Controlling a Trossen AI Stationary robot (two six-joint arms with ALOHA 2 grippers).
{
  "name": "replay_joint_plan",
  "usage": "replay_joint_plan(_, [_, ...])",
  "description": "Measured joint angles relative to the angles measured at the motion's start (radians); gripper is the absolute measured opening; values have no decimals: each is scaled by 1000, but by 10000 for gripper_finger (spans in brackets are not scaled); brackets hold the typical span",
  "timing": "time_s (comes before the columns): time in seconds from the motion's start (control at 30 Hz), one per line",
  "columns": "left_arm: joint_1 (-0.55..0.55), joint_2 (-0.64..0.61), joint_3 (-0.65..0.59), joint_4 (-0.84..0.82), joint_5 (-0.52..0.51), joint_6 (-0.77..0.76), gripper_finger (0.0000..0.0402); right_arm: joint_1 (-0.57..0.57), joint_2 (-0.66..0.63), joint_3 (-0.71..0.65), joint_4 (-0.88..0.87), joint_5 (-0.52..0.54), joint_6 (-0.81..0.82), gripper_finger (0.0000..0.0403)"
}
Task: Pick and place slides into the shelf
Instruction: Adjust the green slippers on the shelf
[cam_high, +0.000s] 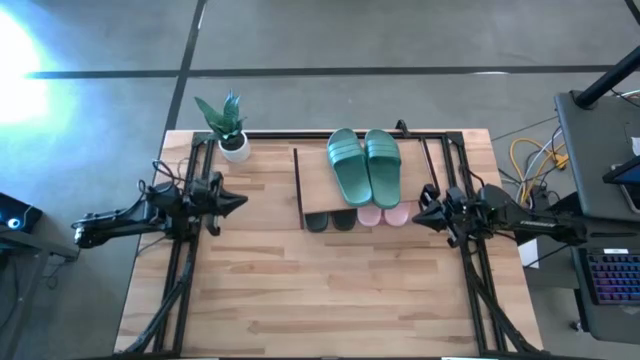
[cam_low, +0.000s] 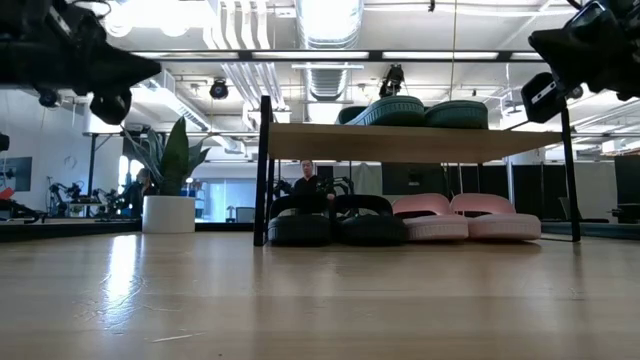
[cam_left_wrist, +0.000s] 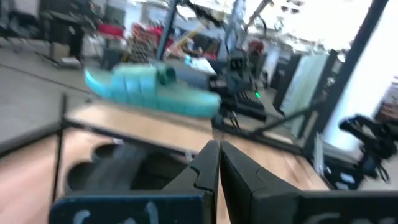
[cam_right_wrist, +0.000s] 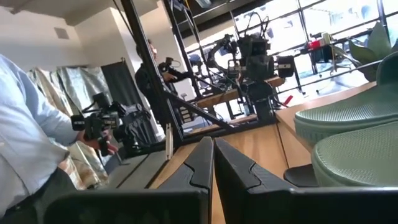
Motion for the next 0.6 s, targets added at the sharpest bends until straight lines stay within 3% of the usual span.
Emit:
replay_joint_plan(0.37, [0,0,-95,158,100,1,0,36,2,0,-10,-59,-25,9])
replay_joint_plan(0.6, [0,2,-95,157,100,1,0,45,3,0,-71,47,-120,9])
